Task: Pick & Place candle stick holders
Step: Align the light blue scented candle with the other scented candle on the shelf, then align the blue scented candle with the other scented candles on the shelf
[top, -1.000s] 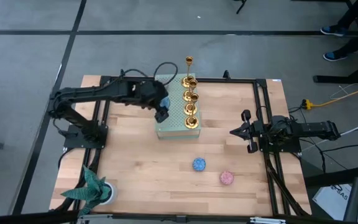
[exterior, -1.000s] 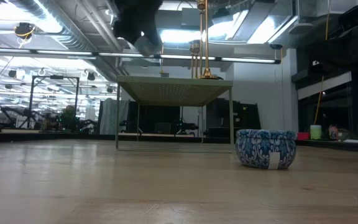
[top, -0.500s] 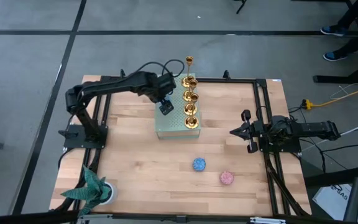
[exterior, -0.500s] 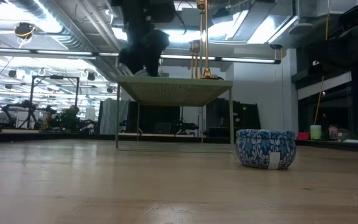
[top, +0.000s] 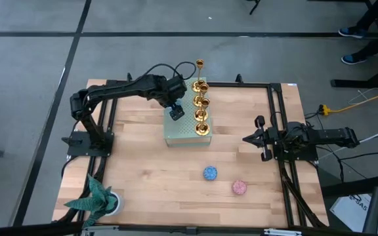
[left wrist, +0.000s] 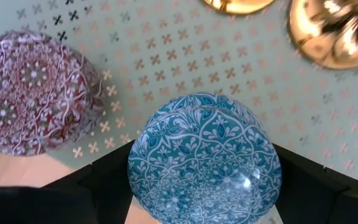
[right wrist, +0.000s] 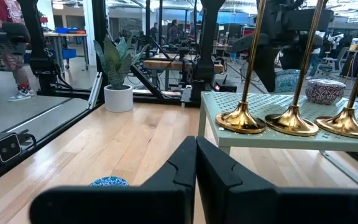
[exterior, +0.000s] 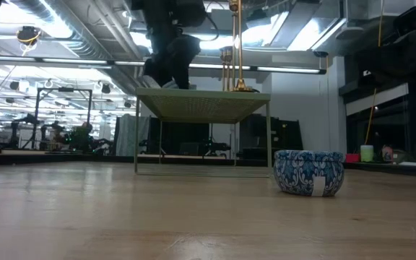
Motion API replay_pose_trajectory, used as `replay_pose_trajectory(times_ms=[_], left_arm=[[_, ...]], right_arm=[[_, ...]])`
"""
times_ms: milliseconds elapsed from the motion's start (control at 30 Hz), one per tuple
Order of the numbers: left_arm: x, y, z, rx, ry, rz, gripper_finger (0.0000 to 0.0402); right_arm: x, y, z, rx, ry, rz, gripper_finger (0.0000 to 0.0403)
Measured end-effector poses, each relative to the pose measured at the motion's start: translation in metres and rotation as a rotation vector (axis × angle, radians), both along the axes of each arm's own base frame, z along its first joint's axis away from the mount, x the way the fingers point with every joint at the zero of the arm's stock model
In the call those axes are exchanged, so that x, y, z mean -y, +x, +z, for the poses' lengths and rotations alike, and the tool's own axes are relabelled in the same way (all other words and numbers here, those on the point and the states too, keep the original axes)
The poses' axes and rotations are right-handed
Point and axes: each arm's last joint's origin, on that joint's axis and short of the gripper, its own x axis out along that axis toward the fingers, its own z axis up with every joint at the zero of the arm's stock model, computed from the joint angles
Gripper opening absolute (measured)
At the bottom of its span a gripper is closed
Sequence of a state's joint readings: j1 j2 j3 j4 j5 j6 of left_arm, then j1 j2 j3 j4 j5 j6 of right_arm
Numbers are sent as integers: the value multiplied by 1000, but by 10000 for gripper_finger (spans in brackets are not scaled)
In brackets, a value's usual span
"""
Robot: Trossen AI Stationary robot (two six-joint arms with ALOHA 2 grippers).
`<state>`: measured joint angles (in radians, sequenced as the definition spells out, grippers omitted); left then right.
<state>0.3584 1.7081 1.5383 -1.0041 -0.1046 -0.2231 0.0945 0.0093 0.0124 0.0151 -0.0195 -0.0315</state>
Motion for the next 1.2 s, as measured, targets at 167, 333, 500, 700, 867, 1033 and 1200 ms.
replay_pose_trajectory(times_ms=[167, 333, 500, 700, 867, 1033, 1200], left_arm=[[-4, 0, 1, 16, 9, 11, 318], [-5, 0, 1, 15, 12, 14, 343], [-4, 0, 1, 15, 12, 13, 352], [-3, -4, 8, 35, 20, 13, 351], [-1, -13, 22, 57, 78, 35, 351], [3, -23, 36, 98, 108, 52, 351], [7, -31, 49, 150, 107, 89, 351]], right_arm=[[0, 0, 0, 0, 0, 0, 14], [0, 0, 0, 0, 0, 0, 14], [0, 0, 0, 0, 0, 0, 14], [0, 0, 0, 0, 0, 0, 14], [0, 0, 0, 0, 0, 0, 14], [0, 0, 0, 0, 0, 0, 14], [0, 0, 0, 0, 0, 0, 14]])
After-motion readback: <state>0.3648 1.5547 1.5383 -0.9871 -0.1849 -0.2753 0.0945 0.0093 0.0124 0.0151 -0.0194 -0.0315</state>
